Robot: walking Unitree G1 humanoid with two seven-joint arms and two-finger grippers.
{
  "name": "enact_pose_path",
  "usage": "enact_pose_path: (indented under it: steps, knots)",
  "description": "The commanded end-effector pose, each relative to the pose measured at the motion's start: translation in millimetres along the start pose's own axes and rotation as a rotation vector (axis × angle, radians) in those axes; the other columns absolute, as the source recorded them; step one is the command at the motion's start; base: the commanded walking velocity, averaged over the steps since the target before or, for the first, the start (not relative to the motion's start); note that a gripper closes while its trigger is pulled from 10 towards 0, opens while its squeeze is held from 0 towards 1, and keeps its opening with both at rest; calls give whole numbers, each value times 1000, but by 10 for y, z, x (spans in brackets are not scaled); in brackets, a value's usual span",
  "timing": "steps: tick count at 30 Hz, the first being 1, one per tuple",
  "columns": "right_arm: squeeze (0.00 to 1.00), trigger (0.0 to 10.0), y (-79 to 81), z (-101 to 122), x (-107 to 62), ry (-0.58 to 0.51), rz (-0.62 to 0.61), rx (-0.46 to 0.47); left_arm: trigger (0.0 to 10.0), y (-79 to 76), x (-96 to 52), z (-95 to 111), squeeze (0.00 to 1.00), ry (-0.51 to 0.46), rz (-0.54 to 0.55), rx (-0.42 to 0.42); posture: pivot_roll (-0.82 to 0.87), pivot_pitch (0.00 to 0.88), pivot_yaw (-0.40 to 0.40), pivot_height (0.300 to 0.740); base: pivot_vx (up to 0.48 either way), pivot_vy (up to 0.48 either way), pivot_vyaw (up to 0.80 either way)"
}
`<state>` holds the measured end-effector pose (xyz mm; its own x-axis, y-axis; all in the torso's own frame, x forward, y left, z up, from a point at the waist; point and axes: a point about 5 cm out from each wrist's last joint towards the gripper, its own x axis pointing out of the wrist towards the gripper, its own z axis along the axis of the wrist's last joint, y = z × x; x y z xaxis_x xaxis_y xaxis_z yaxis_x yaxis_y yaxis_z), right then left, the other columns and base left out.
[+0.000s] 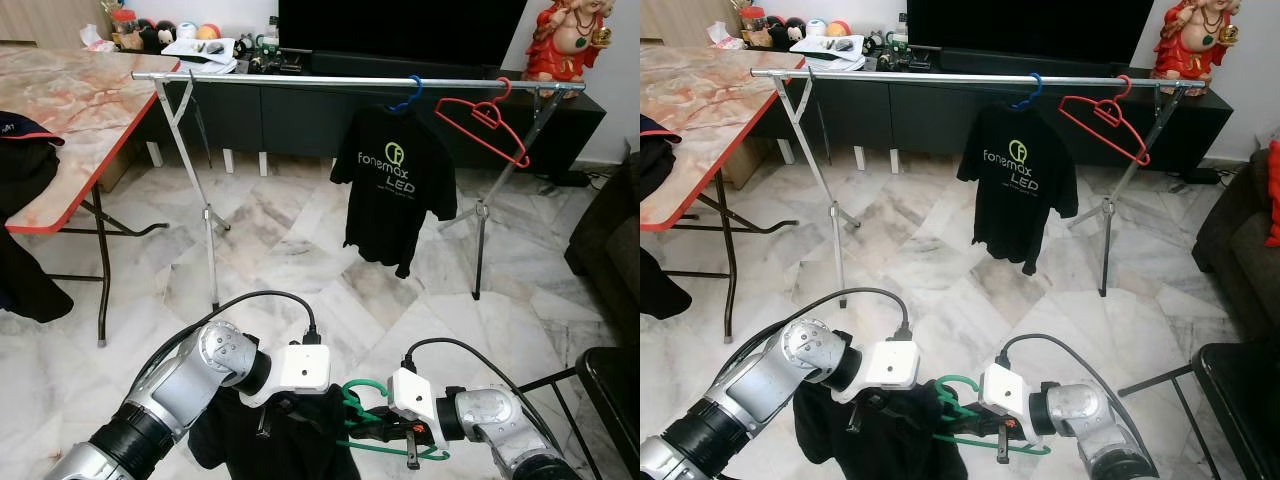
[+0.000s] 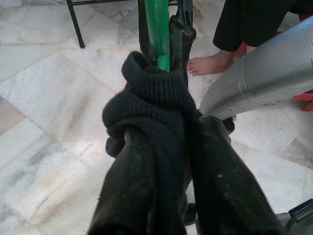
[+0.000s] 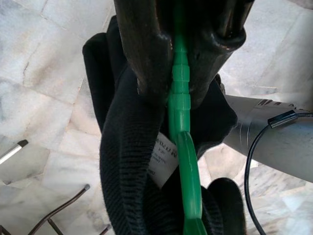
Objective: Hang hanger
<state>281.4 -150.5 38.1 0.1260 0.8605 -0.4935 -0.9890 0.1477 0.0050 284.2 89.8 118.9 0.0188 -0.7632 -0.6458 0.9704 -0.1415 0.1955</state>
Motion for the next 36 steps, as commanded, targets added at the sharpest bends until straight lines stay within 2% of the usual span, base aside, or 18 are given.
enact_pose_path:
  steps: [1, 10, 11, 12, 13, 17, 18, 19, 20, 21, 27, 36]
  knots:
    - [0, 0, -7, -13, -15, -19, -31, 21, 10000, 10, -21, 82, 1000, -34, -6, 25, 9, 93, -58, 740, 0, 0, 0]
    - [0, 0, -31, -17, -26, -35, -89, 27, 10000, 21, -58, 82, 1000, -69, 17, -4, 9, 91, -57, 740, 0, 0, 0]
    - [0, 0, -35, -16, -28, -41, -99, 31, 7608, 39, -50, 94, 1000, -119, 42, -34, 10, 90, -56, 740, 0, 0, 0]
    - [0, 0, -36, -16, -28, -43, -101, 33, 7608, 49, -46, 101, 1000, -144, 55, -50, 10, 90, -56, 740, 0, 0, 0]
    - [0, 0, -37, -14, -27, -46, -103, 34, 0, 54, -39, 105, 1000, -183, 69, -82, 7, 88, -55, 740, 0, 0, 0]
    - [0, 0, -39, -10, -29, -52, -107, 35, 0, 23, -18, 94, 1000, -237, 67, -123, 4, 87, -55, 740, 0, 0, 0]
    - [0, 0, -44, -6, -32, -59, -114, 39, 0, 20, -12, 99, 820, -280, 75, -155, 5, 87, -57, 740, 0, 0, 0]
    - [0, 0, -47, -5, -35, -62, -119, 41, 0, 19, -9, 95, 490, -297, 79, -171, 4, 86, -57, 740, 0, 0, 0]
    - [0, 0, -57, -2, -43, -67, -130, 44, 0, 19, -2, 75, 255, -324, 92, -202, 3, 85, -58, 740, 0, 0, 0]
    - [0, 0, -61, 0, -47, -69, -134, 44, 0, 15, 4, 63, 78, -329, 95, -215, 2, 85, -59, 740, 0, 0, 0]
    - [0, 0, -69, 8, -66, -80, -139, 46, 0, -50, 32, 6, 67, -367, 101, -281, 1, 89, -67, 740, 0, 0, 0]
    - [0, 0, -86, 23, -83, -88, -147, 46, 0, -95, 35, -47, 71, -377, 122, -319, 1, 91, -72, 740, 0, 0, 0]
